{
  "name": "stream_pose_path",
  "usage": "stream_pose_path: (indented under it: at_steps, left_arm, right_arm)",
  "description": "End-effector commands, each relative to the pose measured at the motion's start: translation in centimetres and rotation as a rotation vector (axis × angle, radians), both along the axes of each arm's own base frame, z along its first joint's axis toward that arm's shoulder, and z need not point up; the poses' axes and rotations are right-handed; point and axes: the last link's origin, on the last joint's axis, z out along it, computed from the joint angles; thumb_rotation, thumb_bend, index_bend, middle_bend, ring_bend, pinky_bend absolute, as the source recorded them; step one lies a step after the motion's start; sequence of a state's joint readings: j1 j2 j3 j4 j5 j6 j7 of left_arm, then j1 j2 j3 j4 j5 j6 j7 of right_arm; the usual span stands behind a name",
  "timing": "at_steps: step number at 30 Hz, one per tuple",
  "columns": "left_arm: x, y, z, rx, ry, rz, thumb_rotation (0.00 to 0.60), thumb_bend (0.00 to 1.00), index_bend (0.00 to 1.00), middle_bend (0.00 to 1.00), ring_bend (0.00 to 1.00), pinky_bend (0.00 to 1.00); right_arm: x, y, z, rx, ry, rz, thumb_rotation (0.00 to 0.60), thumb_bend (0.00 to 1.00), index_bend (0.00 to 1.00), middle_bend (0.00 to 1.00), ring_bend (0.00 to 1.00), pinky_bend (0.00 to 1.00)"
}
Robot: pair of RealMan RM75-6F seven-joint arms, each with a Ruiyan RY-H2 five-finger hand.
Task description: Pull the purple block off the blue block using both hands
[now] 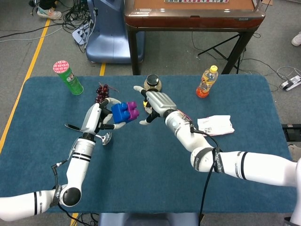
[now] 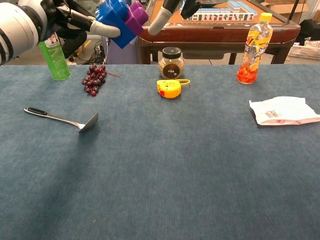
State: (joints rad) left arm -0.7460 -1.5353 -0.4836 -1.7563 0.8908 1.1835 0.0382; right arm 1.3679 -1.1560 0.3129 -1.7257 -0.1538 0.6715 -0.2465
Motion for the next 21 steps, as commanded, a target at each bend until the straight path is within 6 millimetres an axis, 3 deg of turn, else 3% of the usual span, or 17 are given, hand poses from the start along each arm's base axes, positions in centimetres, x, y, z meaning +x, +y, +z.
stream_pose_path:
  at_steps: [1,21]
  left_arm:
    - [0.2,-0.08,-0.06,0.005,0.004,-0.008,0.6,0.17,0.69,0.98,0.93,1.0]
    - [0.54,-0.26,-0.93,0.0,0.037,-0.022,0.6,0.17,0.69,0.98,0.93,1.0]
  right_arm:
    - [0.1,-0.25,-0.12,0.01,-0.025,-0.011,0.6,0.0,0.01,0.98,0.98,0.98]
    - [-0.2,-0.78,-0.26,0.002,-0.055,-0.019,0.6,0.0,0.0,0.98,0.98,0.98]
